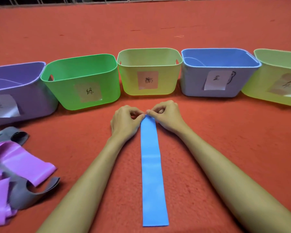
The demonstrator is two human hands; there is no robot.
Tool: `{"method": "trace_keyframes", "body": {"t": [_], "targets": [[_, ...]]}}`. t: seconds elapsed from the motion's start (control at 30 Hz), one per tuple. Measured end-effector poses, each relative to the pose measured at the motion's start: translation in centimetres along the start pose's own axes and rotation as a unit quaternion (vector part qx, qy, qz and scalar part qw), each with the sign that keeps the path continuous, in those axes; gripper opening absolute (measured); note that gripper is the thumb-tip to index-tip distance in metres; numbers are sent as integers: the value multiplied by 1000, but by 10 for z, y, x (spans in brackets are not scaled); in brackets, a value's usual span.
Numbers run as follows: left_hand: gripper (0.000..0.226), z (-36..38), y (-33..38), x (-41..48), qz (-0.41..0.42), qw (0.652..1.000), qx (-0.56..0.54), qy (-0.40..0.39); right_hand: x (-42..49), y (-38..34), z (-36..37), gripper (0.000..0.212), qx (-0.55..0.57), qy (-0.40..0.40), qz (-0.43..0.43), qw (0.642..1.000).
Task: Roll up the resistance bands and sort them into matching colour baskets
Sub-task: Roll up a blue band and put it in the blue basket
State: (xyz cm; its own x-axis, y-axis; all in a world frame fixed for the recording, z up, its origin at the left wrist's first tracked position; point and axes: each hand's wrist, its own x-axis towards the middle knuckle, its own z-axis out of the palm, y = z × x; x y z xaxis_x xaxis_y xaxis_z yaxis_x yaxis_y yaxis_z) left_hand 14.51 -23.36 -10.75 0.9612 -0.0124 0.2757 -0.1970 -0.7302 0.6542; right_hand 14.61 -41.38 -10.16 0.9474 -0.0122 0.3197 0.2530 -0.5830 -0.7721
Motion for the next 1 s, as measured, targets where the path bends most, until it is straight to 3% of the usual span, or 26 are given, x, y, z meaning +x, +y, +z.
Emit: {"method": "trace_keyframes", "body": {"t": [0.2,0.73,1.0], "targets": [[10,-5,-2,-3,-7,998,-68,-6,-2,-1,-1,7,18,-18,22,999],[5,-5,-3,-3,-10,998,-58,-17,-6,-9,-7,10,5,-30,53,998],[11,-6,-5,-4,-3,997,-75,-14,-6,-2,-4,5,-43,-31,19,998]]}}
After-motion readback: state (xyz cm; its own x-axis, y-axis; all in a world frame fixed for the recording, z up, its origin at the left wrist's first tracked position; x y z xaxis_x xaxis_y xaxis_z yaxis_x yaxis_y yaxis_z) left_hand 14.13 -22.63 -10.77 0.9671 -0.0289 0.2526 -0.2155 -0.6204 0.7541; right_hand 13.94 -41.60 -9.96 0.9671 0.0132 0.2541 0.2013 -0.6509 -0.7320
